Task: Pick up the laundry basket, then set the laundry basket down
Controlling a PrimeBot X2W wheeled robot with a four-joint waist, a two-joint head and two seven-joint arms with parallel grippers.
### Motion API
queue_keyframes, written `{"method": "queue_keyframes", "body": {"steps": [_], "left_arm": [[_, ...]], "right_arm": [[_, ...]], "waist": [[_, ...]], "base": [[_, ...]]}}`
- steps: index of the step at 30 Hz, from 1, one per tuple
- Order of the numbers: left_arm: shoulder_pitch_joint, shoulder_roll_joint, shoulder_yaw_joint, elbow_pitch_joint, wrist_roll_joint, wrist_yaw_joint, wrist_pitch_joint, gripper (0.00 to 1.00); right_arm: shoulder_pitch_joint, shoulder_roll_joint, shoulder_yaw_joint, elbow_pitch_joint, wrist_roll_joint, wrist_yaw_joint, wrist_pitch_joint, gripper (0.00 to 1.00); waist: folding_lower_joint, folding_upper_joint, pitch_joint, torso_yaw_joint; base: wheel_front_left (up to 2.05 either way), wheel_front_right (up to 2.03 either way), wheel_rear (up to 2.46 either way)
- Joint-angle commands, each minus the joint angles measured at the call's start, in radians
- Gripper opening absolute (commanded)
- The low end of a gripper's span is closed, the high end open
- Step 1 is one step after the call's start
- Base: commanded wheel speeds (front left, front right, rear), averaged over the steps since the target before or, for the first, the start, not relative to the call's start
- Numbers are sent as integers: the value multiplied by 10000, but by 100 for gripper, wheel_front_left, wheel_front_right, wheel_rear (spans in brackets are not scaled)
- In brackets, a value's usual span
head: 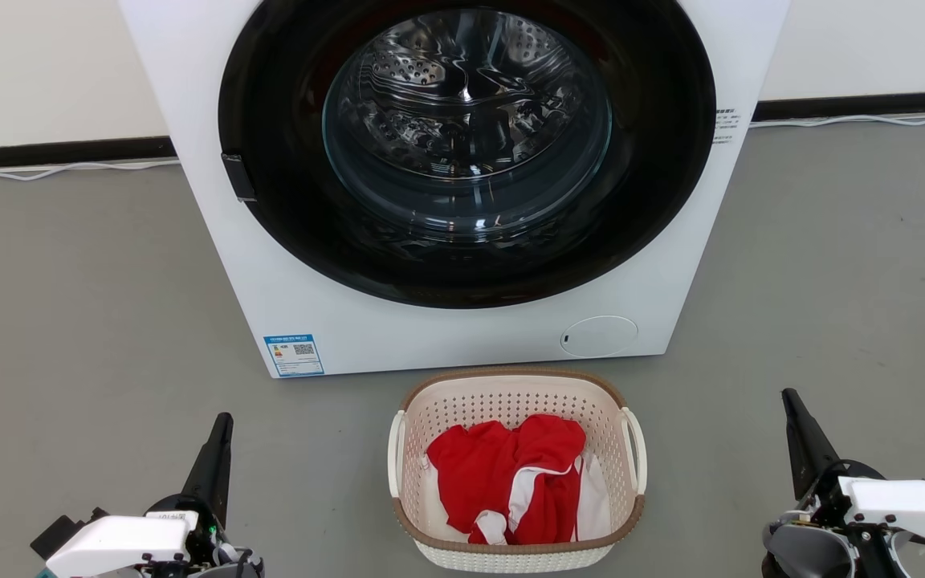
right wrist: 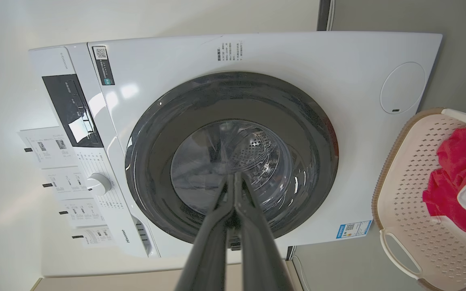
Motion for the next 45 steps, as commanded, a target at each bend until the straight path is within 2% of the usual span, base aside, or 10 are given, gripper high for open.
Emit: {"method": "queue_keyframes", "body": {"steps": [1,11,12,16,19,24,31,45], "left_arm": [[-559,102,293,-291,-49,-73,62,0],[-559,102,293,-291,-49,-73,62,0],[16,-4,-2,38,2,2,-5,100],[131,-44,-74,179,8,4,-111,100],[151,-40,-150,144,13,2,-202,100],[200,-34,-256,85,27,-1,-350,100],[237,-26,-362,31,160,-6,-556,100],[253,-10,-437,68,1259,-14,-937,100]], "right_arm": [[-244,-47,184,-311,68,73,73,0],[-244,-47,184,-311,68,73,73,0],[13,-2,7,39,-2,0,0,100],[88,17,91,119,-2,-2,-77,100],[120,16,157,35,-20,0,-154,100],[184,0,278,-107,-79,3,-289,100],[233,-100,481,-286,-299,8,-518,100],[238,-278,709,-487,-2104,15,-922,100]], "waist": [[0,0,0,0],[0,0,0,0],[0,0,0,0],[4,0,4,1],[21,0,-19,5],[1,0,-9,6],[0,0,-17,9],[0,0,-26,20]], "base": [[0,0,0],[0,0,0],[0,0,0],[0,0,0],[0,0,0],[0,0,0],[0,0,0],[0,0,0]]}}
